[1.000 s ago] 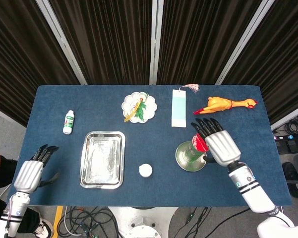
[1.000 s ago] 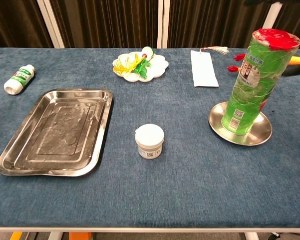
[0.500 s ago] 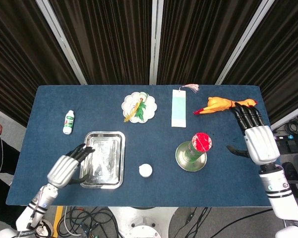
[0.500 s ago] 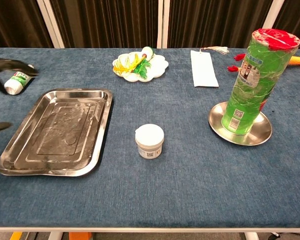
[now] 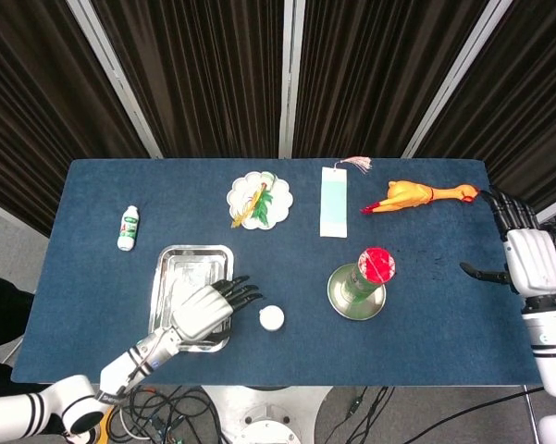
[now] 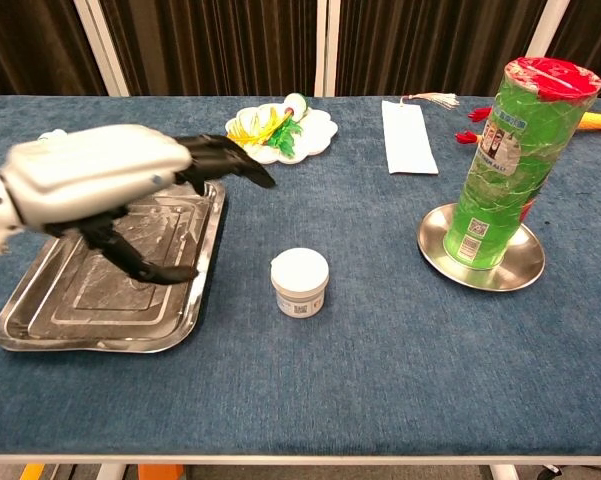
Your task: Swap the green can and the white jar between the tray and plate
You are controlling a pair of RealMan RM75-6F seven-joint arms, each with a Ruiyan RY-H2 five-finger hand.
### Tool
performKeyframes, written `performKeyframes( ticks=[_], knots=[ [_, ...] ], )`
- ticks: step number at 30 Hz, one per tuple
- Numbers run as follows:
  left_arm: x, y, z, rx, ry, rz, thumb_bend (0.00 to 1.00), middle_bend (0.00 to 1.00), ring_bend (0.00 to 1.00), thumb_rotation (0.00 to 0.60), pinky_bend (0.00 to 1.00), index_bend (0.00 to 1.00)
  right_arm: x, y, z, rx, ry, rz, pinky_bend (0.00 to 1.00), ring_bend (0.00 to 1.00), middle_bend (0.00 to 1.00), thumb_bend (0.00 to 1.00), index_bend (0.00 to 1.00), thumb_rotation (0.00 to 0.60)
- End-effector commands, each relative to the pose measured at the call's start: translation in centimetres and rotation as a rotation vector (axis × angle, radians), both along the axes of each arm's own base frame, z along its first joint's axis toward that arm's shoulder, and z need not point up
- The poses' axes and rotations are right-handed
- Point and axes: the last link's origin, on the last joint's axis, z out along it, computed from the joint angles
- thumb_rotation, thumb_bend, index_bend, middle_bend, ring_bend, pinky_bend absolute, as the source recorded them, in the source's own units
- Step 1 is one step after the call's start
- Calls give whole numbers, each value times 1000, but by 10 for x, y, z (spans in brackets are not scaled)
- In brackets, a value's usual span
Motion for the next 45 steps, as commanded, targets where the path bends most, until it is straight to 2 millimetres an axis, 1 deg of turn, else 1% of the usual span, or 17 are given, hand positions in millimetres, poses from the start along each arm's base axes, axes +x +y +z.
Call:
performKeyframes(
  ticks=[1, 8, 13, 20, 26, 29, 34, 38, 41, 45],
  knots=[
    [15, 5, -17, -62, 20, -34, 229, 132, 51, 600, 302, 152, -9, 1, -1, 3, -3, -23, 17, 0, 0, 1, 0, 600],
    [32, 5, -37, -101, 61, -111, 236, 138, 51, 600, 302, 157, -20, 2, 0, 5, -13, -52, 17, 0, 0, 2, 0, 600],
    [35, 10, -49, -126, 80, -99, 242, 154, 54, 600, 302, 186, -24, 3, 0, 10, -15, -56, 17, 0, 0, 2, 0, 600],
    [39, 19, -61, -121, 120, -125, 253, 166, 97, 600, 305, 203, -30, 4, 0, 22, -22, -78, 18, 0, 0, 3, 0, 600],
    [36, 25, -65, -101, 129, -121, 264, 192, 166, 600, 342, 229, -33, 4, 0, 24, -26, -85, 18, 0, 0, 4, 0, 600],
    [36, 24, -65, -108, 122, -113, 270, 218, 200, 600, 394, 234, -34, 3, -2, 34, -28, -88, 18, 0, 0, 6, 0, 600],
    [36, 24, -65, -97, 114, -123, 283, 264, 244, 600, 447, 262, -34, 2, -5, 48, -33, -92, 19, 0, 0, 13, 0, 600],
    [37, 26, -65, -92, 113, -123, 294, 313, 288, 600, 495, 303, -34, 2, -6, 50, -31, -93, 19, 0, 0, 22, 0, 600],
    [38, 25, -65, -90, 108, -122, 308, 364, 335, 600, 538, 358, -34, 2, -6, 50, -31, -95, 19, 0, 0, 34, 0, 600],
    [38, 23, -65, -87, 103, -126, 313, 391, 359, 600, 561, 393, -35, 1, -5, 50, -33, -100, 19, 0, 0, 37, 0, 600]
  ],
)
